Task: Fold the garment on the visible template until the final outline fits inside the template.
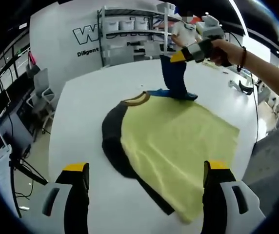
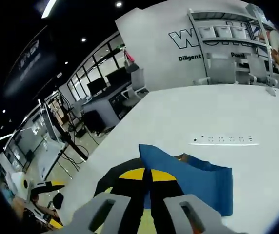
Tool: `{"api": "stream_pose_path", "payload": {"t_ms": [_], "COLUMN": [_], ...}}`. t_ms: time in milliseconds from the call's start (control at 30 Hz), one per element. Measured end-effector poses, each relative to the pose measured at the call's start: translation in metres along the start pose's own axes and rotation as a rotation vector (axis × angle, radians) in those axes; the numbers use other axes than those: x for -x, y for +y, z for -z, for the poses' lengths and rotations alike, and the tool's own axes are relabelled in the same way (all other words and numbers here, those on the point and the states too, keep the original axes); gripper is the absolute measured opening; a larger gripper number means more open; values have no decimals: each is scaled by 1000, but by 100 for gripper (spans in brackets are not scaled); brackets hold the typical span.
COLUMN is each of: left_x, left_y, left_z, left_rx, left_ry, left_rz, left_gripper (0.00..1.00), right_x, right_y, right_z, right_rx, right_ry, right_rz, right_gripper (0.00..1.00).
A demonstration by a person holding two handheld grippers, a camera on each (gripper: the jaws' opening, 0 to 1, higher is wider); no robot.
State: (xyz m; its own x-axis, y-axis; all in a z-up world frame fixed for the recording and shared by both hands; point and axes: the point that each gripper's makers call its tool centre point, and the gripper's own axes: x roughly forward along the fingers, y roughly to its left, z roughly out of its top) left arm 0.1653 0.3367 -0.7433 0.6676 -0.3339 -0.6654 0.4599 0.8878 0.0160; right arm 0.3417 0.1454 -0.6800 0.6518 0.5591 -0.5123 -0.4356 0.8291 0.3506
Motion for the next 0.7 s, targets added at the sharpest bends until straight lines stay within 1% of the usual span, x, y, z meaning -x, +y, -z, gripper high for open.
{"api": "stream_pose_path", "payload": {"t_ms": [33,200,333,467,567,600,700], "left_x": [0,0,0,0,1,1,1], "left_y": [0,1,2,3,4,5,5], "left_z": [0,0,2,6,8,9,11], "left_rx": [-1,-1,-1,2,4,6,7], "left_ry": [0,0,0,13,14,15,18], "left_rz": [-1,-1,-1,-6,-7,-9,-10], "left_gripper": [99,99,99,99,99,99,98], "right_x": [-1,-19,-33,-44,-52,-56,-67], "right_y": [2,27,46,60,65,65,66], "right_z": [0,4,14,23,29,35,47], "right_rx": [2,5,2,-3,-5,-6,8], "right_ry": [0,9,31,51,57,77,107], "right_rz": [-1,-30,-53,-70,-66,-59,-55], "right_gripper": [0,0,0,0,0,0,0]}}
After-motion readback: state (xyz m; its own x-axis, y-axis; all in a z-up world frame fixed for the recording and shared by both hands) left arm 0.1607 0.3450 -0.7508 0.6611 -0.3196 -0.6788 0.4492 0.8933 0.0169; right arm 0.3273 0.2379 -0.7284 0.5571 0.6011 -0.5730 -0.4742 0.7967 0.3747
